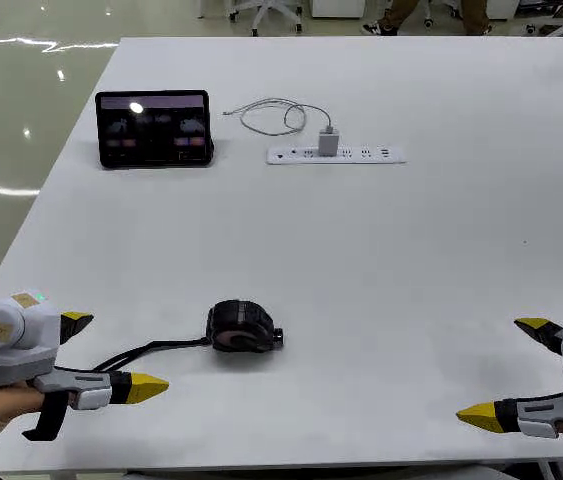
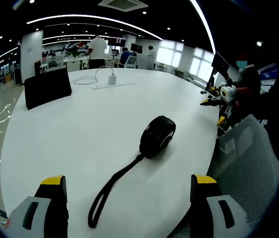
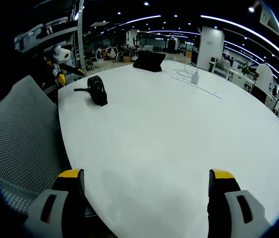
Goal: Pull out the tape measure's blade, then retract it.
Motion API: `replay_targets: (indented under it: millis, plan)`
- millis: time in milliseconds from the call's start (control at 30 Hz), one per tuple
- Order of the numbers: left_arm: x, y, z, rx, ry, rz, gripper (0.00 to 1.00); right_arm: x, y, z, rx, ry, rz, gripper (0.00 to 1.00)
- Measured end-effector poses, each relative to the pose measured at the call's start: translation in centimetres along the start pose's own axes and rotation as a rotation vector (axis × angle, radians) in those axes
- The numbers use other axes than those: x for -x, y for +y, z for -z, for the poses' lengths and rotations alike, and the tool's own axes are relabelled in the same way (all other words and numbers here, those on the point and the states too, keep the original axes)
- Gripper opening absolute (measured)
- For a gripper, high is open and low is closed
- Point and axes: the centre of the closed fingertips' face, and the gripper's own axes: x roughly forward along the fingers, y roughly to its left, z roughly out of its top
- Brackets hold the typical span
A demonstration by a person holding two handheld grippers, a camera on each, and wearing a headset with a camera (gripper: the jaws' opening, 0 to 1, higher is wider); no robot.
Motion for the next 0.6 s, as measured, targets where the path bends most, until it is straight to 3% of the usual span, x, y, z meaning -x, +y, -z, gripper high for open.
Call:
replay_targets:
  millis: [167,233,267,300,600]
  plan:
    - [0.13,0.47,-0.29,0.005,-0.003,-0.025,1.00,0.19,-0.50,-0.02,-0.008,0.000,0.008,1.00]
    - [0.09,0.06,-0.44,0.026,-0.002,0.006,1.00,0.22,-0.60,-0.07,-0.001,0.002,0.014,1.00]
    - [0.04,0.37,-0.67,0.015,-0.012,-0.011,1.00,0.20,-0.54,-0.07,-0.004,0.004,0.010,1.00]
    - [0.02,0.33,-0.50,0.010,0.005,-0.008,1.00,0.18,-0.54,0.01,-0.003,0.005,0.010,1.00]
    - [0.19,0.39,-0.71,0.001,0.012,-0.004,1.00,0.05,-0.53,-0.02,-0.002,0.007,0.002,1.00]
